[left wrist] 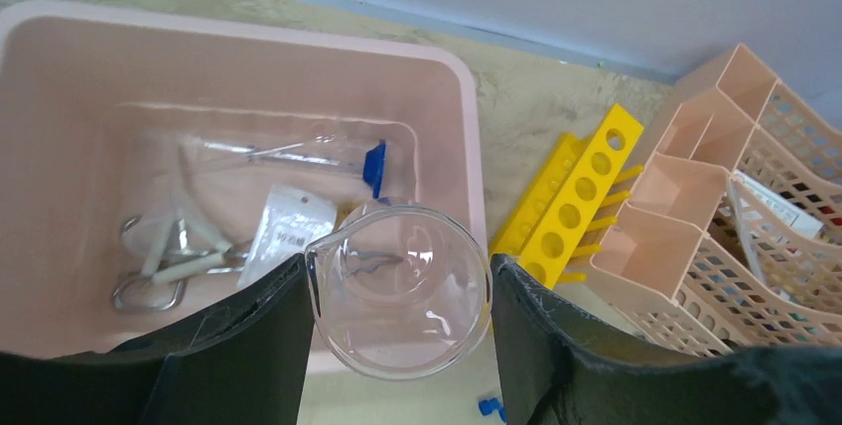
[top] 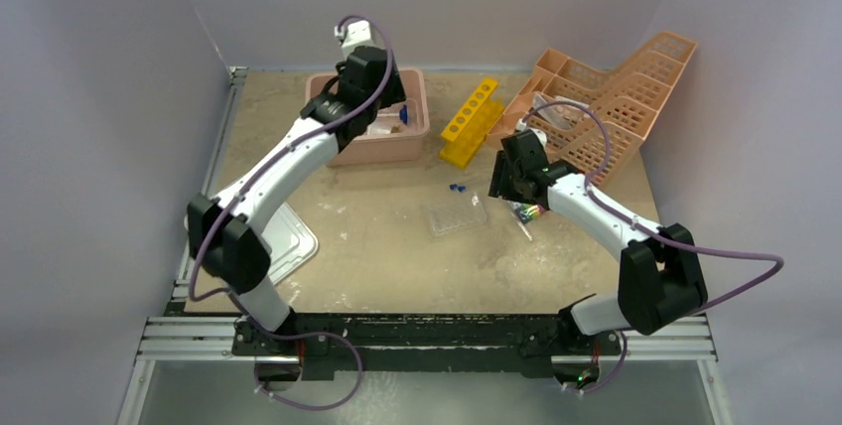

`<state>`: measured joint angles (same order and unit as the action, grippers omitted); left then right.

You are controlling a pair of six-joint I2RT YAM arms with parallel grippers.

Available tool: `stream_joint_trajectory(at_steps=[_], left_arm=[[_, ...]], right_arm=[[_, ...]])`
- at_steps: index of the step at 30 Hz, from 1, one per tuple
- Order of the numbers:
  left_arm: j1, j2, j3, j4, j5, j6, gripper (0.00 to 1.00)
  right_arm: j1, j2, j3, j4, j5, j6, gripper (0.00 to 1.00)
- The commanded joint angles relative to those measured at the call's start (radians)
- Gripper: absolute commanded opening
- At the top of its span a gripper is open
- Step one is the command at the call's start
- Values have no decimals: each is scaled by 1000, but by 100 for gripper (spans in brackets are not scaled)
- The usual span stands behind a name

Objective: Organize the chemistry lab equipment

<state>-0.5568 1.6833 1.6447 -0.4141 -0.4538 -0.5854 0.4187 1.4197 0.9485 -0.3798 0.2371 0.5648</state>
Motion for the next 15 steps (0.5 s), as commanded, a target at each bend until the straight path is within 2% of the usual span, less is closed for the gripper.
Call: stream_joint_trajectory(at_steps=[1, 7, 15], left_arm=[[38, 165, 166, -61, 135, 89, 36], [68, 296, 240, -95, 228, 102, 35], [105, 381, 234, -132, 412, 122, 32]], right_arm=[[-4, 26, 76, 9, 56, -21, 59], [-15, 61, 122, 4, 87, -41, 59], [-30, 95, 138, 7, 84, -41, 59]])
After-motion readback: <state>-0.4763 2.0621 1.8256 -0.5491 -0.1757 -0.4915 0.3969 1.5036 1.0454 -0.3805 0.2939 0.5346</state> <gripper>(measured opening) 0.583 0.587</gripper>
